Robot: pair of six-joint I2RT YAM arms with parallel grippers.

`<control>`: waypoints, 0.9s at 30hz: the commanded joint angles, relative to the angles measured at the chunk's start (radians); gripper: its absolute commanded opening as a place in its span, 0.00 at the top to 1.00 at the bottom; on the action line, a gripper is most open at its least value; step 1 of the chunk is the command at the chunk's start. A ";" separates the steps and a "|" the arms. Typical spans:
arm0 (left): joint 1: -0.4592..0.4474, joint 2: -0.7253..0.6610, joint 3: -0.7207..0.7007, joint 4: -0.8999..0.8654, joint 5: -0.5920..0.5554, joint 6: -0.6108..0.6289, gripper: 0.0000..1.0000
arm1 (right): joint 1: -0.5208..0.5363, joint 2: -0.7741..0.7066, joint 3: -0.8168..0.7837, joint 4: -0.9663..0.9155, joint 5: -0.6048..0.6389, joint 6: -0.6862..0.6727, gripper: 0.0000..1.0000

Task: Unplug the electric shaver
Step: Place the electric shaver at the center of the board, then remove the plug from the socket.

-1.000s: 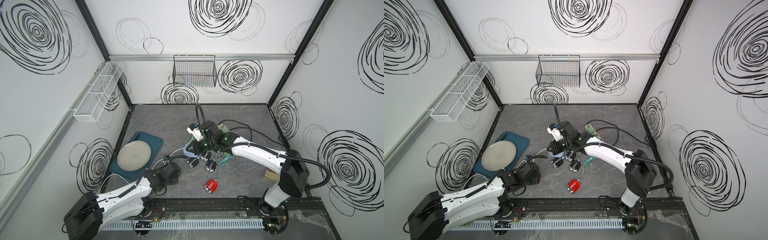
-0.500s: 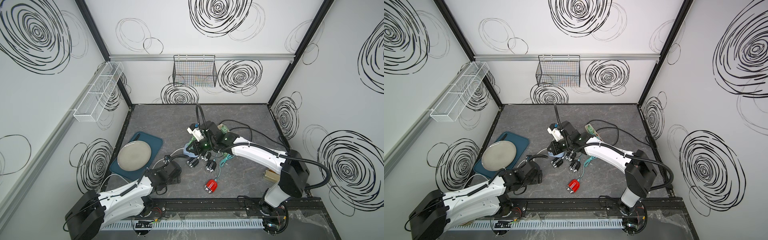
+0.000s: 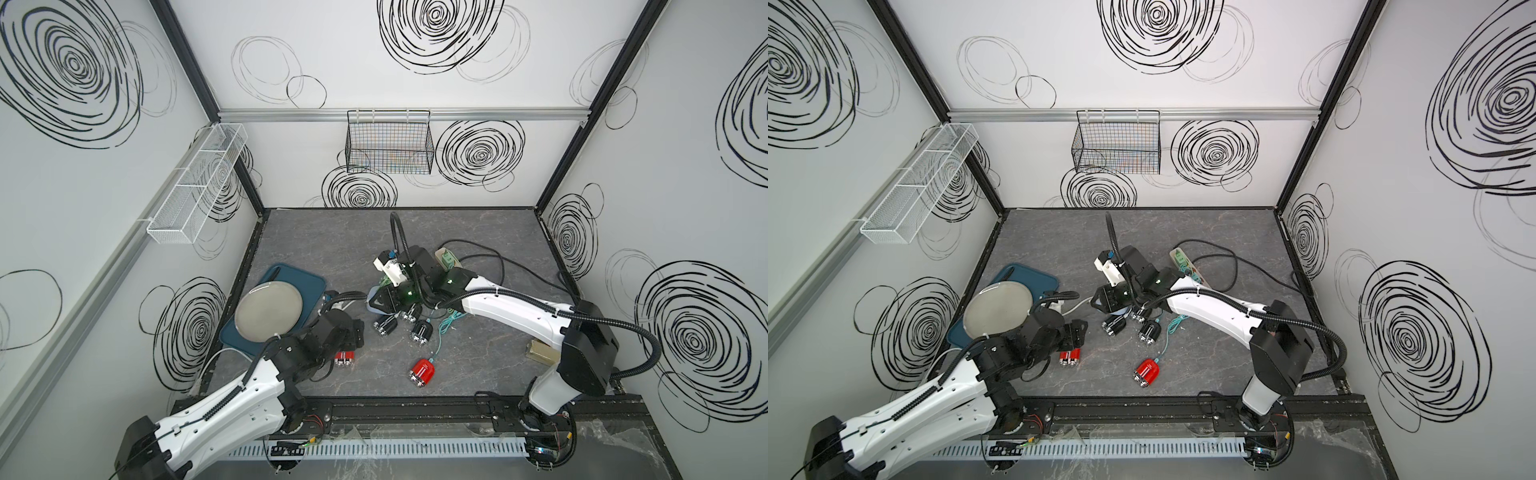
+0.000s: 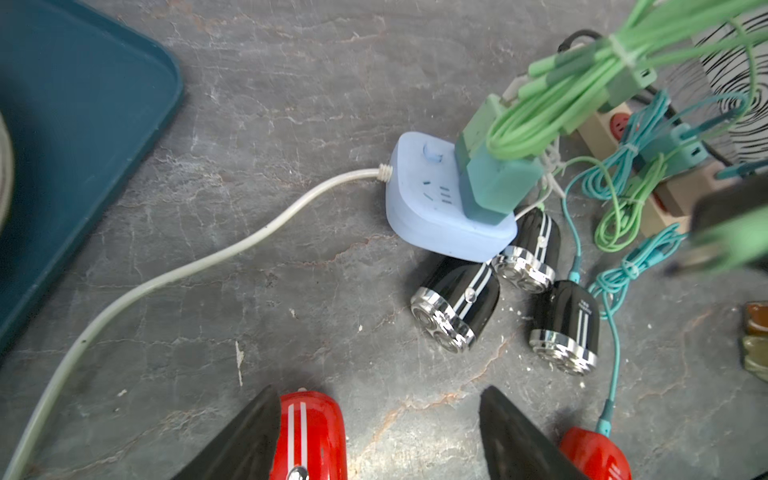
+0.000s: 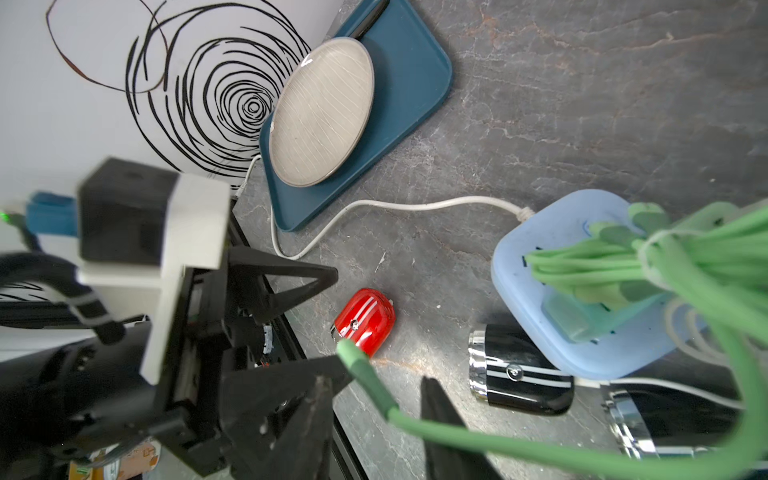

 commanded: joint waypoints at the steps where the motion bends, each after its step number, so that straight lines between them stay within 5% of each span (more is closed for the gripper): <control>1: 0.077 -0.019 0.041 0.032 0.056 0.085 0.22 | 0.022 -0.064 -0.043 -0.016 0.058 0.050 0.53; 10: 0.151 0.042 0.155 0.185 0.250 0.268 0.16 | 0.023 -0.260 -0.191 -0.042 0.188 0.103 0.42; 18: 0.005 0.345 0.378 0.177 0.079 0.403 0.13 | -0.037 -0.443 -0.326 -0.081 0.248 0.117 0.34; 27: 0.008 0.528 0.481 0.115 0.062 0.430 0.32 | -0.144 -0.581 -0.439 -0.084 0.220 0.128 0.34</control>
